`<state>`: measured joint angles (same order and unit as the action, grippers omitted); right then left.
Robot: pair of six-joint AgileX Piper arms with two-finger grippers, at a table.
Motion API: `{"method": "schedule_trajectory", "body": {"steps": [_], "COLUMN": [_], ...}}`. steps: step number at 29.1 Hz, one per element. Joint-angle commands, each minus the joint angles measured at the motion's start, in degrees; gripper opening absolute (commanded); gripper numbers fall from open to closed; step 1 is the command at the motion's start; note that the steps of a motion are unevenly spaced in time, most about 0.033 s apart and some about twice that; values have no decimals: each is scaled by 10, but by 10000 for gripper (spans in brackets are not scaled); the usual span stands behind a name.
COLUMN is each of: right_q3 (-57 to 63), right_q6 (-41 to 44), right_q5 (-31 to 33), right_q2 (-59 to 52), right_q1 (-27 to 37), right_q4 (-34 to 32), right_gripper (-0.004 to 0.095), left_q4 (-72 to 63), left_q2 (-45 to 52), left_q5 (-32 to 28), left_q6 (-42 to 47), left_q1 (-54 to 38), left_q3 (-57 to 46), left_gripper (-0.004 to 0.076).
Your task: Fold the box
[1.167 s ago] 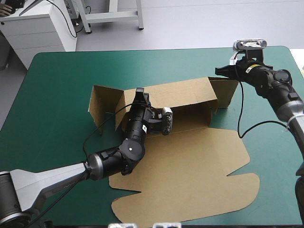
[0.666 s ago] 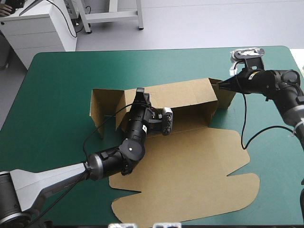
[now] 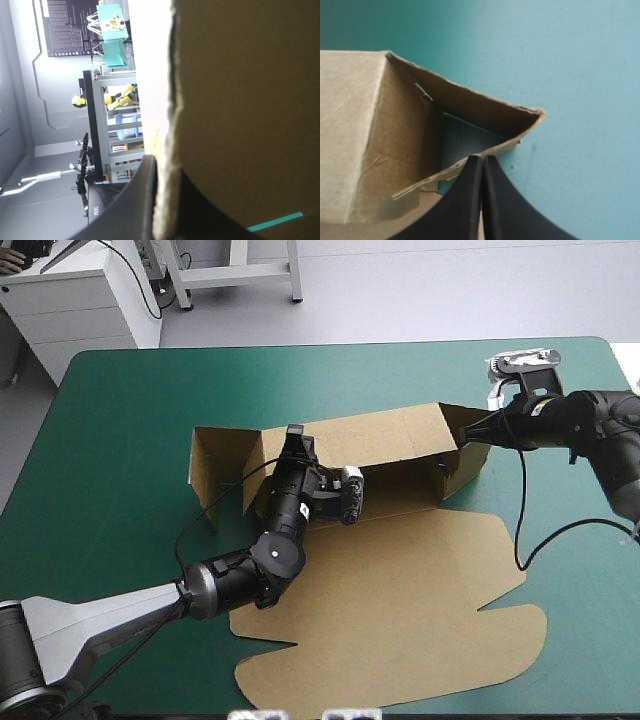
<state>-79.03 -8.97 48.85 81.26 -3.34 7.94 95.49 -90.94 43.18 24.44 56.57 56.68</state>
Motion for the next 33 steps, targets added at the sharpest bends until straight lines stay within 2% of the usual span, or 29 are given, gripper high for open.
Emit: {"method": "schedule_trajectory", "body": {"steps": [1, 4, 6, 8, 12, 19, 28, 33], "right_q3": [-17, -17, -17, -17, -17, -17, -17, -17], "right_q6": [-9, -11, -20, -33, -36, -36, -57, -85], "right_q5": [1, 27, 21, -17, -76, -142, -81, -19], "right_q2": [-43, -53, -60, -63, -53, -7, 16, 17], "right_q1": [4, 4, 4, 4, 4, 4, 4, 4], "right_q4": [7, 10, 28, 55, 65, 68, 94, 89], "right_gripper": [-15, -15, -15, -15, -14, -14, -14, -14], "left_q4": [-12, -12, -12, -12, -12, -12, -12, -12], "left_q2": [18, 18, 18, 18, 18, 18, 18, 18], "left_q5": [2, 2, 1, 0, -1, -8, -10, -10], "left_q6": [7, 7, 7, 9, 11, 11, 11, 11], "left_q1": [-2, -2, -2, -2, -2, -2, -2, -2], "left_q3": [9, 9, 9, 9, 9, 9, 9, 9], "left_gripper": [-8, -8, -8, -8, -8, -8, -8, -8]}}
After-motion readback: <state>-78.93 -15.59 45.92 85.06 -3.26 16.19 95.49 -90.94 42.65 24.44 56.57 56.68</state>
